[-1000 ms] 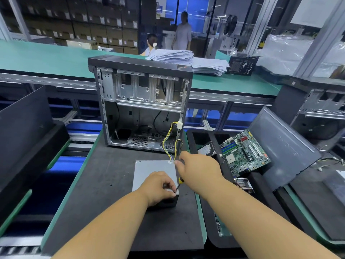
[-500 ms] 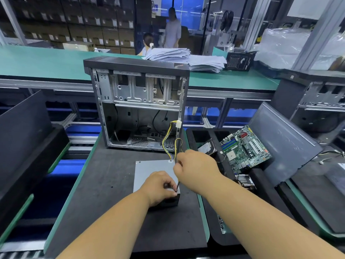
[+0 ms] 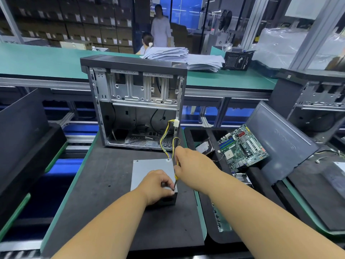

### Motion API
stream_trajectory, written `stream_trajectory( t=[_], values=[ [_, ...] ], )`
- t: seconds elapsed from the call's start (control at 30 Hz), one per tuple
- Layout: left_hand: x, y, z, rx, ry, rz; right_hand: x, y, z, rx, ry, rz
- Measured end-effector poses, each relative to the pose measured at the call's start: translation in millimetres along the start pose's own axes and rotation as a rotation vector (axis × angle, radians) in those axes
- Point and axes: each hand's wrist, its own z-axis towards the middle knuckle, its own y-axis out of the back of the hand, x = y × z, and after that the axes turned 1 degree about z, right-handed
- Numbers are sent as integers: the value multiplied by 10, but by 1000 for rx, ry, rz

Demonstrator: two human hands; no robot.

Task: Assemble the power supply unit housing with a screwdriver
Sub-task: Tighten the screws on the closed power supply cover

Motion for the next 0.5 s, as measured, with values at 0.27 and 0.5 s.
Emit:
stream_trajectory(
  t=[0.27,0.5],
  values=[
    [-5,2,-8,-1,-1,-4,-67,-34,68,-15,-54,-144],
    [-18,9,-25,-6,-3,-7,-27,-60,73,-51,-163,-275]
  ],
)
